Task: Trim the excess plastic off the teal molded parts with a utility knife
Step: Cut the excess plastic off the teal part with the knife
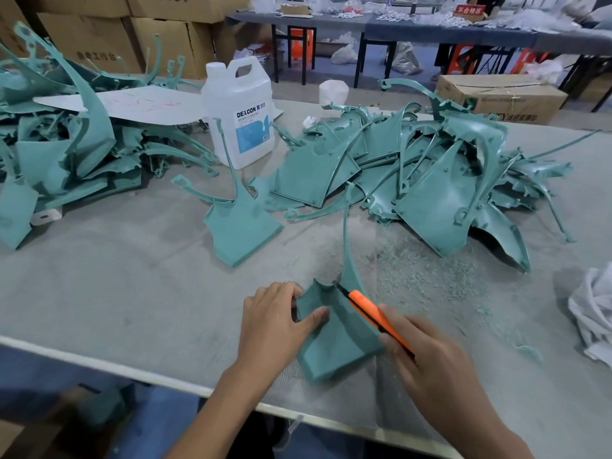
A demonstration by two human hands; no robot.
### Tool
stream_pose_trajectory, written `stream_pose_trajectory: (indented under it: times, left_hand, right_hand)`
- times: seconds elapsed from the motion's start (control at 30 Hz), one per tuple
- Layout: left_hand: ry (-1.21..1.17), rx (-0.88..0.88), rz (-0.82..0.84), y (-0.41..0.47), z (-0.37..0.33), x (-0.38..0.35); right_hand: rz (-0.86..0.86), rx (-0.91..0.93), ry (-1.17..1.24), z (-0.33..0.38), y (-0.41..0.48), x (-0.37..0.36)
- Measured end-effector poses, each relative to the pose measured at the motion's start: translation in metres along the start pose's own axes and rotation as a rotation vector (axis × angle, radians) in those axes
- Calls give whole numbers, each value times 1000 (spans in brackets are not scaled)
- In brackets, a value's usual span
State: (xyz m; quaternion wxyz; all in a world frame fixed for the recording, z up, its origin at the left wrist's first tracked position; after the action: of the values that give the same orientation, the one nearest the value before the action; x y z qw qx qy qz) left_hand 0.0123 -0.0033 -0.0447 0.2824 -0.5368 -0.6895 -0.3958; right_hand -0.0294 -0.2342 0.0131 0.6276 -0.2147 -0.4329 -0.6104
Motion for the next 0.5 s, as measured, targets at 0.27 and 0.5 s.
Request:
stream_pose_trajectory:
  times: [0.27,0.5]
  left_hand:
    - [-18,-16,-19,-4,-1,3]
    - [-25,-40,-31,-4,-3,3]
  right_hand:
    - [-18,-83,33,-9,-4,-3]
    - [-135,-96,78,7,-16,-2]
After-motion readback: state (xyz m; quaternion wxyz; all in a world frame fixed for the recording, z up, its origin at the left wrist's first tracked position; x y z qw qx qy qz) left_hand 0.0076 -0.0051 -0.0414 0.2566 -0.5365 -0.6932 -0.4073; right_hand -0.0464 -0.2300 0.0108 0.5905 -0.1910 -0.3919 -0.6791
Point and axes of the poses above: each hand's wrist, its own y-axis towards the middle knuckle, its own x-axis out of the back of the hand, z = x × y, the point moved 8 cm from there along y, towards the middle knuckle, and after that the axes turned 2 degrees about -x, right-handed, at the moved point
